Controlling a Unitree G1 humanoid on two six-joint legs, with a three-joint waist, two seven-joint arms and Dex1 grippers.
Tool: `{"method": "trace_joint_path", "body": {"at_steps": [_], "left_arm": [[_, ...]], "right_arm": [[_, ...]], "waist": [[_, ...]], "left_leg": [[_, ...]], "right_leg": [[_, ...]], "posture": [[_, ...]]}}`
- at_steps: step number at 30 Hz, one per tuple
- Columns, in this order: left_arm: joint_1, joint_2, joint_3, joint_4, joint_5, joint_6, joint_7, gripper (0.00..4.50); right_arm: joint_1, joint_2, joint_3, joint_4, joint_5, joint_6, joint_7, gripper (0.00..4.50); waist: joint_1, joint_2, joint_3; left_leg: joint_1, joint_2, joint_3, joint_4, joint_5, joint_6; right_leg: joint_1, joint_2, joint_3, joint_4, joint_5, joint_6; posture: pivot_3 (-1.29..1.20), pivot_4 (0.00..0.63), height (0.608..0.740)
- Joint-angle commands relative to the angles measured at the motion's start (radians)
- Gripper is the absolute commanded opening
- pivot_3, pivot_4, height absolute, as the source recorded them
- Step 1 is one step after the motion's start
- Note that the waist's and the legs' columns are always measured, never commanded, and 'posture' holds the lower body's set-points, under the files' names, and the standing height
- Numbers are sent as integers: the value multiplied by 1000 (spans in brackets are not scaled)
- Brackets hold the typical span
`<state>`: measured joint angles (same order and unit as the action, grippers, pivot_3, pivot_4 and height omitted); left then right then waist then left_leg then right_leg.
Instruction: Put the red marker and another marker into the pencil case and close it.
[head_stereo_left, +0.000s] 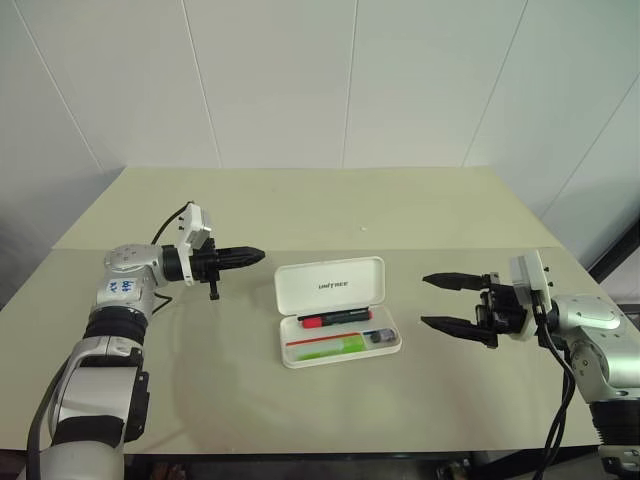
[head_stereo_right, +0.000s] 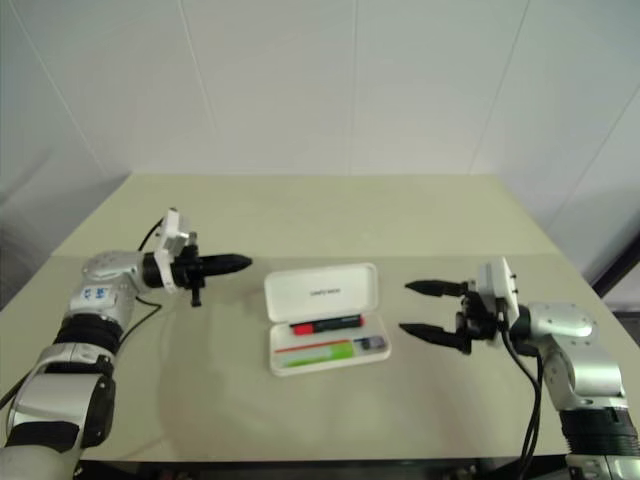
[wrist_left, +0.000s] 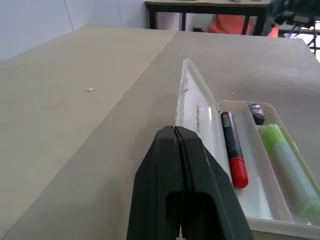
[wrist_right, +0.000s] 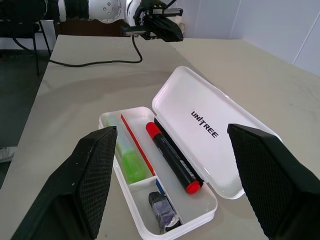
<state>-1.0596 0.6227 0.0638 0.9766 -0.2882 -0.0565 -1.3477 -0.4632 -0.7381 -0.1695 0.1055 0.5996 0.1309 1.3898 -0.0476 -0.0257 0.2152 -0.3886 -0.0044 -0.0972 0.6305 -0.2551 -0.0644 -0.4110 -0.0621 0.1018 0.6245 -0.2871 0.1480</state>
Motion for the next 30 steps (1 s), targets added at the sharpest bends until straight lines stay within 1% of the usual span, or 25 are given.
{"method": "trace_joint_path", "body": {"at_steps": [1,5,7,10,16,20,24,27,30], "left_arm": [[-66,-7,6,90,44,-52,23,13],[-114,-27,-6,210,106,-77,66,13],[-122,-41,-8,241,124,-81,57,13],[-130,-73,-20,263,151,-77,9,13],[-148,-112,-29,253,171,-57,-91,13],[-146,-120,-33,226,169,-52,-179,13],[-132,-123,-43,185,160,-45,-249,13],[-97,-117,-105,107,121,-29,-267,13],[-42,-96,-199,-19,38,5,-267,13]], "right_arm": [[1,-31,-54,-9,34,-3,34,4500],[10,-47,-70,26,54,-2,95,4500],[6,-53,-77,56,59,-2,123,4500],[-37,-70,-75,177,43,-42,201,4500],[-124,-149,23,350,41,-127,225,4500],[-169,-154,56,396,43,-151,225,4500],[-163,-147,68,394,46,-160,225,4500],[-154,-143,72,387,48,-160,225,4500],[-153,-139,71,383,47,-160,225,4500]], "waist": [[1,0,0],[6,0,0],[5,0,0],[9,-1,0],[11,-1,0],[6,-1,0],[8,-1,0],[9,-1,0],[8,-1,0]], "left_leg": [[0,0,0,0,0,0],[0,0,0,0,0,0],[0,0,0,0,0,0],[0,0,0,0,0,0],[0,0,0,0,0,0],[0,0,1,0,0,0],[-1,0,0,0,0,0],[-1,0,0,0,0,0],[0,0,0,0,0,0]], "right_leg": [[0,0,0,0,0,0],[0,0,0,0,0,0],[0,0,0,0,0,0],[0,0,0,0,0,0],[-1,0,0,1,0,1],[-1,0,0,0,0,1],[-1,0,0,0,0,1],[-1,0,0,1,0,1],[-1,0,0,1,0,1]], "posture": [[0,150,740],[0,150,740],[0,150,740],[0,150,740],[0,150,740],[0,150,740],[0,150,740],[0,150,740],[0,150,740]]}}
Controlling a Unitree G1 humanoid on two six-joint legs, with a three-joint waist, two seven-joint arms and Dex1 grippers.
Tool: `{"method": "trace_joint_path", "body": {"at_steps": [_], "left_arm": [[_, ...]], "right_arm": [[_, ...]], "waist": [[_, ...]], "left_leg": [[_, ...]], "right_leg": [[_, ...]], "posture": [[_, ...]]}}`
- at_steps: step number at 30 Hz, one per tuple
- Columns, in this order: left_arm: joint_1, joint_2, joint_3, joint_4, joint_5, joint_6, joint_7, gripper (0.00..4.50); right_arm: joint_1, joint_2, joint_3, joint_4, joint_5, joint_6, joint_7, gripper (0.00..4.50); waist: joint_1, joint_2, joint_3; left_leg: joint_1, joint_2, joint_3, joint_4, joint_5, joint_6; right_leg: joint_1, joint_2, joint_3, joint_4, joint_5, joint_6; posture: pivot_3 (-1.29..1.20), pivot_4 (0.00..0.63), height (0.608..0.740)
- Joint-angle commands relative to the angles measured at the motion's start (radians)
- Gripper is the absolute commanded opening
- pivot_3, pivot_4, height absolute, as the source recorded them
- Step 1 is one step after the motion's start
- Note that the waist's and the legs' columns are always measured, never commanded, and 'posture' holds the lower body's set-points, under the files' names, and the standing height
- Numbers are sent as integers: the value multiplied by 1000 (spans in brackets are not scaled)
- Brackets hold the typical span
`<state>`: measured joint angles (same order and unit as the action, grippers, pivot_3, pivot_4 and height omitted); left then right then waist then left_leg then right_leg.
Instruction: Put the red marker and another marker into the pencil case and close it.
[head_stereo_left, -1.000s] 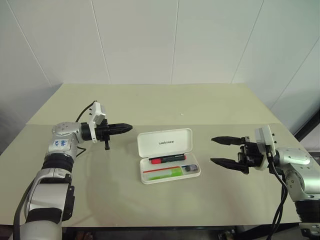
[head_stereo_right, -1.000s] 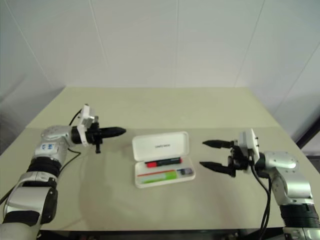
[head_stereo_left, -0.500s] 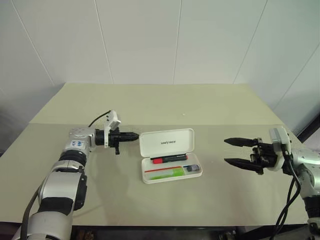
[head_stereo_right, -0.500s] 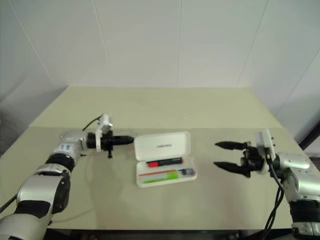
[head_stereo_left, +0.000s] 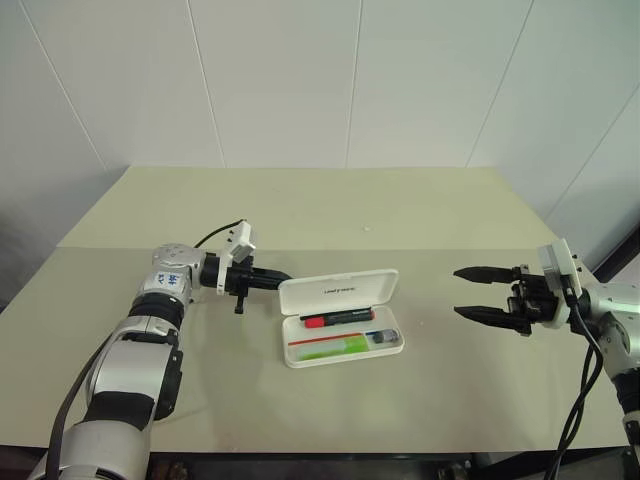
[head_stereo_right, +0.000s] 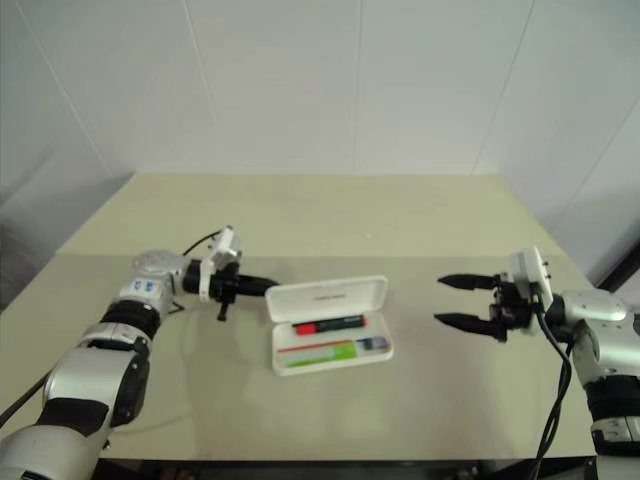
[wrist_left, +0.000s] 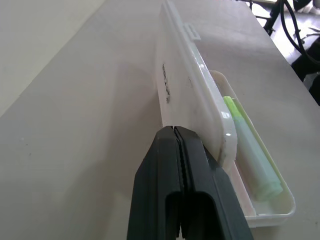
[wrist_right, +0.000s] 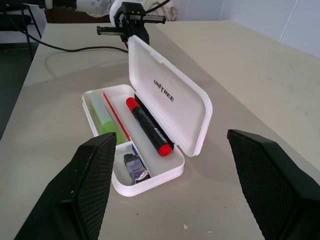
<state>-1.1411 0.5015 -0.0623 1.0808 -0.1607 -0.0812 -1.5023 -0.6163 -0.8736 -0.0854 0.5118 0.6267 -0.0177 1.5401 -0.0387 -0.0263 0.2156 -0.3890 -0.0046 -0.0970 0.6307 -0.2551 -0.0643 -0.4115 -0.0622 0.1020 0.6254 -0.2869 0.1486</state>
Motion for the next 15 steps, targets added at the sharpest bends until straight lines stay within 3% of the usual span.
{"method": "trace_joint_path", "body": {"at_steps": [1,9,15], "left_arm": [[61,36,-105,-176,-126,48,-112,13],[175,189,-357,-491,-361,139,-112,13],[183,238,-480,-506,-354,54,-112,13]], "right_arm": [[0,-2,-13,-25,20,-11,74,4500],[11,2,-22,-42,23,-4,74,4500],[18,4,-27,-49,24,-1,74,4500]], "waist": [[-2,0,0],[-7,0,0],[-10,0,0]], "left_leg": [[0,0,0,0,0,0],[1,0,0,0,0,0],[1,0,0,1,0,0]], "right_leg": [[0,0,0,0,0,0],[0,0,1,1,0,0],[1,0,1,1,0,0]], "posture": [[0,150,740],[0,150,740],[0,150,740]]}}
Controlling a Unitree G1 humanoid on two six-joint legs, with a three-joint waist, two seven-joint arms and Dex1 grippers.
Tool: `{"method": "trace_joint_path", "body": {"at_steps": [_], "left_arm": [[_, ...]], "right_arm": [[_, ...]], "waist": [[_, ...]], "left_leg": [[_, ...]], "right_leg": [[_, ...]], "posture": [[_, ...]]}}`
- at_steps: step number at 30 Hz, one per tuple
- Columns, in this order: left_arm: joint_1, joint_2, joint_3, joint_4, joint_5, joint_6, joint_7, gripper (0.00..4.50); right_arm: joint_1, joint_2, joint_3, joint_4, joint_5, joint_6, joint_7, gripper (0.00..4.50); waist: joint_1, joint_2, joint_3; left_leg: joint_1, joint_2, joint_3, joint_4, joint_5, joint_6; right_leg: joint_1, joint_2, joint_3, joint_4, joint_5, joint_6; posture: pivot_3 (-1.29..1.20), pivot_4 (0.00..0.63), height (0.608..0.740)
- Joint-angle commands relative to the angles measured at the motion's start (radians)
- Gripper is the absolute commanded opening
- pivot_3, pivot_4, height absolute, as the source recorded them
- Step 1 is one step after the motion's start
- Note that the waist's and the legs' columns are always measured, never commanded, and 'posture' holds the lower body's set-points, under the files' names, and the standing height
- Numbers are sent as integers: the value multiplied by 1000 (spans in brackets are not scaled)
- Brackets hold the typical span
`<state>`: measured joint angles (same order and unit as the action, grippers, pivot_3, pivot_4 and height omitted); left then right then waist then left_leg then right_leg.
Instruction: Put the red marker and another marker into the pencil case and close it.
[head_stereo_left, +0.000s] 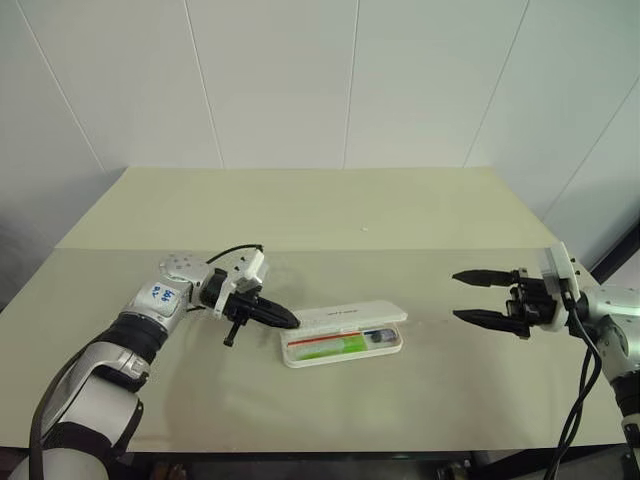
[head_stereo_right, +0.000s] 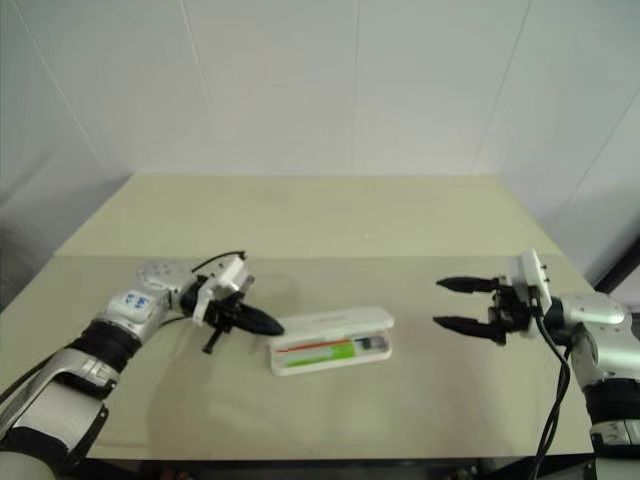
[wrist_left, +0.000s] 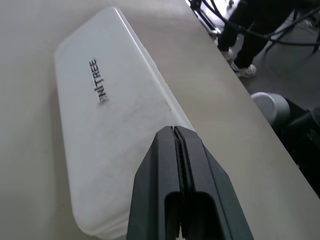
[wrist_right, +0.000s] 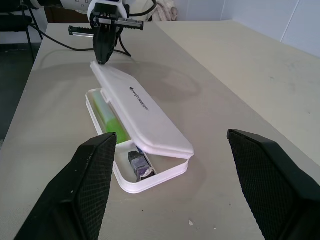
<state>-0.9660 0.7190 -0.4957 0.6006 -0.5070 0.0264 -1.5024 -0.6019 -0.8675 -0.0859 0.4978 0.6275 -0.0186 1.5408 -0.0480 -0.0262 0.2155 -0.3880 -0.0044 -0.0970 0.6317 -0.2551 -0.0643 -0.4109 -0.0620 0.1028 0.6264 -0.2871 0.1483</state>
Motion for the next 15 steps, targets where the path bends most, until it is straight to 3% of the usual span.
{"method": "trace_joint_path", "body": {"at_steps": [1,8,15], "left_arm": [[7,24,-72,-23,6,-81,-112,13],[-39,-36,-122,117,164,-275,-112,13],[-57,-90,-127,175,231,-376,-112,13]], "right_arm": [[5,-3,-27,-36,25,0,74,4500],[-2,-8,-19,-26,31,-5,74,4500],[-6,-6,-19,-22,29,-5,74,4500]], "waist": [[-1,0,0],[-1,0,0],[2,0,0]], "left_leg": [[0,0,0,0,0,0],[0,0,0,0,0,0],[1,0,0,1,0,0]], "right_leg": [[0,0,0,0,0,0],[0,0,0,-1,0,0],[1,0,0,0,0,0]], "posture": [[0,150,740],[0,150,740],[0,150,740]]}}
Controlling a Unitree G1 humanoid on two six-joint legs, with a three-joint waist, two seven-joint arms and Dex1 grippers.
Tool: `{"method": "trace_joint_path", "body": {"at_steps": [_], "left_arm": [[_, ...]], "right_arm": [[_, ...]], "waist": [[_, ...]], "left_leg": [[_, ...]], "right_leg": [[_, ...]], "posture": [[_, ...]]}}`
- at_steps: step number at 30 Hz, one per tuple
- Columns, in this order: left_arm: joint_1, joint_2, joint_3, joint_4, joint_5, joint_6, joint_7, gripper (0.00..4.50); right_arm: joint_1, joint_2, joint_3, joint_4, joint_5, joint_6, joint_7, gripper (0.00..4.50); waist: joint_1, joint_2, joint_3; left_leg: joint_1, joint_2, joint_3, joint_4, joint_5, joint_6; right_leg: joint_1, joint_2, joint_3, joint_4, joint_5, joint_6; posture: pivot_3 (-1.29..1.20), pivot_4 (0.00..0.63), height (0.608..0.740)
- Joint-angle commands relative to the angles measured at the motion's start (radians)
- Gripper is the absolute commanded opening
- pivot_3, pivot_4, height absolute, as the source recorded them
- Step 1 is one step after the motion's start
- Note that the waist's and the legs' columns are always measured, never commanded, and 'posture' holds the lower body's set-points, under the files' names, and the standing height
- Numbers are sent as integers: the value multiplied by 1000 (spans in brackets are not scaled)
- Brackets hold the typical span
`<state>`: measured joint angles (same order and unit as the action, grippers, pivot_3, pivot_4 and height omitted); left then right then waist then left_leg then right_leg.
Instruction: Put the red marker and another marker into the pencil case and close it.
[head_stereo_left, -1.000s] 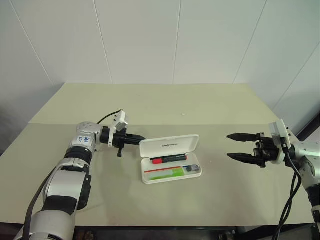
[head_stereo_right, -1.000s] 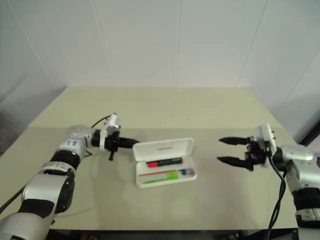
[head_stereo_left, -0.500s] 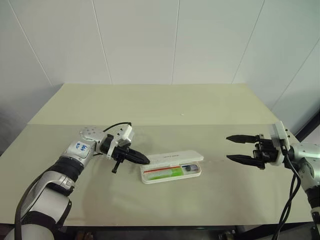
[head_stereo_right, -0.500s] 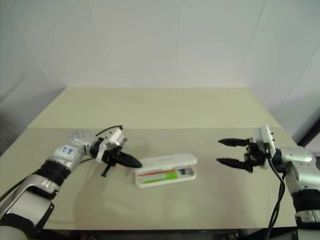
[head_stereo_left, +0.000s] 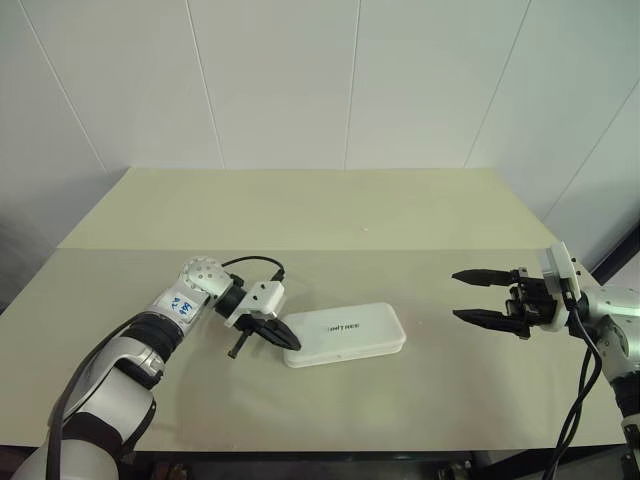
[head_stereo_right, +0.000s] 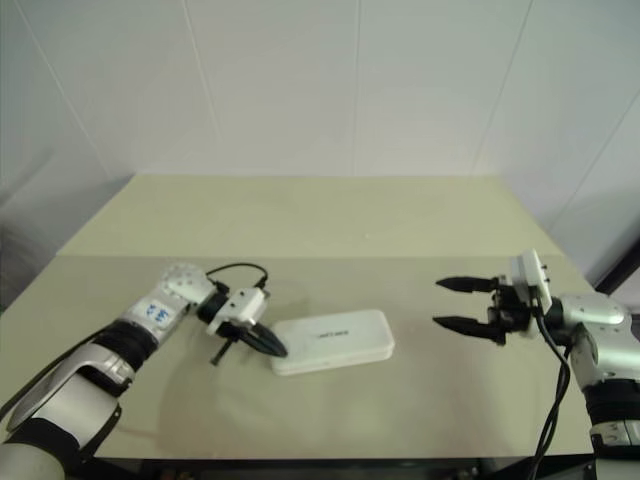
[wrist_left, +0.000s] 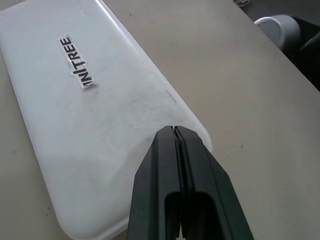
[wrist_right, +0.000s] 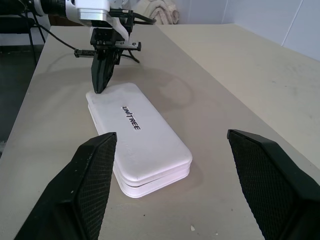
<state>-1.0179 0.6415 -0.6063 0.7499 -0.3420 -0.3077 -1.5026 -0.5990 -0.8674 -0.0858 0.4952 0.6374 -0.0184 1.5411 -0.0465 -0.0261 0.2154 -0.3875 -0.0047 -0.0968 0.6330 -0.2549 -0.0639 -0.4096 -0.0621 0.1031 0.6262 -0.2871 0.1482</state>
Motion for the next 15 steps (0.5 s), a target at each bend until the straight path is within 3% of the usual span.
{"method": "trace_joint_path", "body": {"at_steps": [1,10,15], "left_arm": [[-8,-18,-18,36,75,-58,-112,13],[-73,-157,48,204,203,-223,-89,13],[-72,-187,93,240,238,-291,-86,13]], "right_arm": [[-9,-6,-19,-20,19,-5,73,4500],[-21,3,-16,-13,15,-6,73,4500],[-15,1,-19,-18,16,-4,73,4500]], "waist": [[1,0,0],[17,0,0],[17,0,0]], "left_leg": [[0,0,0,0,0,0],[0,-1,0,3,0,0],[0,0,0,3,0,0]], "right_leg": [[0,0,0,0,0,0],[2,0,0,0,1,1],[2,0,0,0,1,1]], "posture": [[0,150,740],[0,150,740],[0,150,740]]}}
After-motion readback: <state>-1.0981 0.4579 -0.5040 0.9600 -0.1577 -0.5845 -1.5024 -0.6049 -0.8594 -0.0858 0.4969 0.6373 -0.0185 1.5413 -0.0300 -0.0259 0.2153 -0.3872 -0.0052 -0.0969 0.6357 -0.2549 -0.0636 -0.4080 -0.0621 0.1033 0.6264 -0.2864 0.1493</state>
